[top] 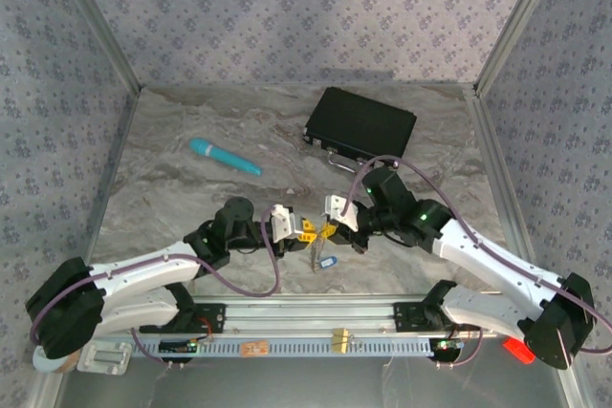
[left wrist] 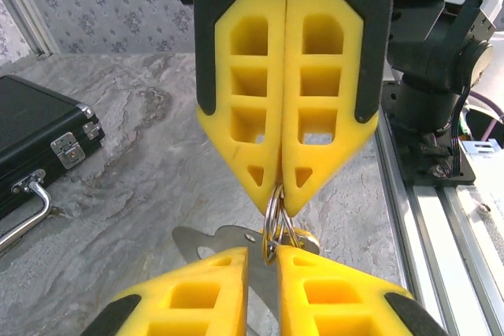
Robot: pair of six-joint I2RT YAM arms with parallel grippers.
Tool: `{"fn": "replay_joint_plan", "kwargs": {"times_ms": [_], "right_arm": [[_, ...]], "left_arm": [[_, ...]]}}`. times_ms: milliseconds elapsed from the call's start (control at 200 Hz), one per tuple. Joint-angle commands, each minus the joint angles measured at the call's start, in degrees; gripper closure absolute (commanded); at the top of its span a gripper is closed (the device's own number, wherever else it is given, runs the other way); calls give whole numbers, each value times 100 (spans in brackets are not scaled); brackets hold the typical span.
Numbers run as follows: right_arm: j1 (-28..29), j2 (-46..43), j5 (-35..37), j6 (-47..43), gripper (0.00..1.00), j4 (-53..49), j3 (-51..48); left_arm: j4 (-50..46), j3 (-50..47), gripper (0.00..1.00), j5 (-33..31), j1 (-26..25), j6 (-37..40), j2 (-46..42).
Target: Put the keys on the keyring
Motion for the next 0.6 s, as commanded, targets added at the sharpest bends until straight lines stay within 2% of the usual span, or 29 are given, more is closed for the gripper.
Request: {"fn": "replay_joint_plan", "kwargs": {"times_ms": [0,375,475,530,595], "right_arm": [[151,143,205,-500,100,-688,469],[445,550,465,-833,100,-1100,853],[466,535,391,-725,100,-996,810],[438,386,427,-546,85,-768,639],[367,50,405,-261,71,-317,310]], "left_arm": [[-245,223,84,-20,-44,181,-94],[-157,275,85,125,-38,141,-120],[-72,267,94,220,-45,121,-129],[-17,233,100,210,-36,97,-153],[77,156,100,202,-40,68,-186]]}}
